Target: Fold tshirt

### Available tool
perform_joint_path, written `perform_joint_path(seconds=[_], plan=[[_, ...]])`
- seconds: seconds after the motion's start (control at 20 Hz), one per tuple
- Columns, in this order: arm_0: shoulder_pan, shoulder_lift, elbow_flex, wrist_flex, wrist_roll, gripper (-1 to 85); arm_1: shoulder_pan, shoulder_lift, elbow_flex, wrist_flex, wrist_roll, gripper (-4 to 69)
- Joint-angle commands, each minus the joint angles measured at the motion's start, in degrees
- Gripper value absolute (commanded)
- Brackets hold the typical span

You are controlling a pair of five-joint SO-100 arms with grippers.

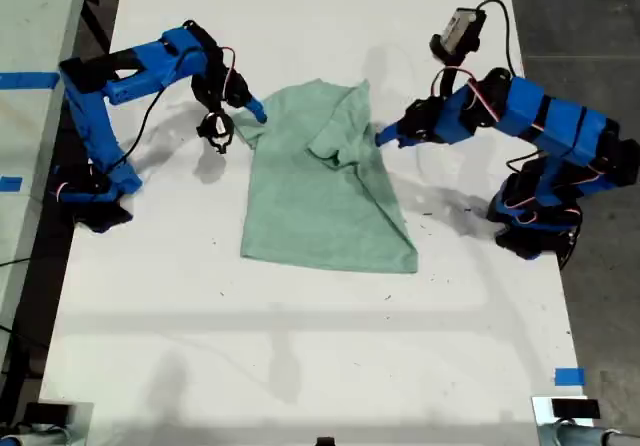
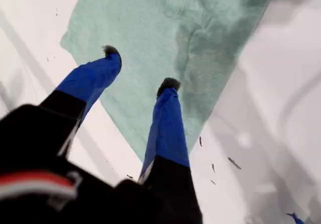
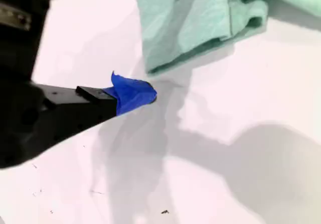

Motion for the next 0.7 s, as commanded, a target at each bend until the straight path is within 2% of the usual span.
perform_joint_path(seconds=[0.0,0.1,0.15,0.25,0.5,0.65], plan=[[-2.64,-2.46,0.53,-3.96,1.05,31.2,-1.41,3.25,-0.97,-1.14,0.88,15.9],[-3.08,-6.24,0.18,-5.63,1.05,25.6,-1.76,4.04,-0.53,-0.88,1.41,15.7],[-3.08,-7.56,-0.44,-5.89,1.05,19.9,-1.85,4.66,0.00,-0.79,1.58,15.6],[-3.16,-7.47,-0.88,-5.98,1.41,1.8,-1.85,5.98,0.88,-0.70,1.85,15.3],[-1.85,-4.57,-2.20,-5.36,1.05,0.1,-1.58,8.61,3.25,-0.62,2.55,14.4],[-2.29,2.55,-3.87,-0.62,1.23,0.1,-1.41,8.70,3.87,-0.62,2.64,14.2]])
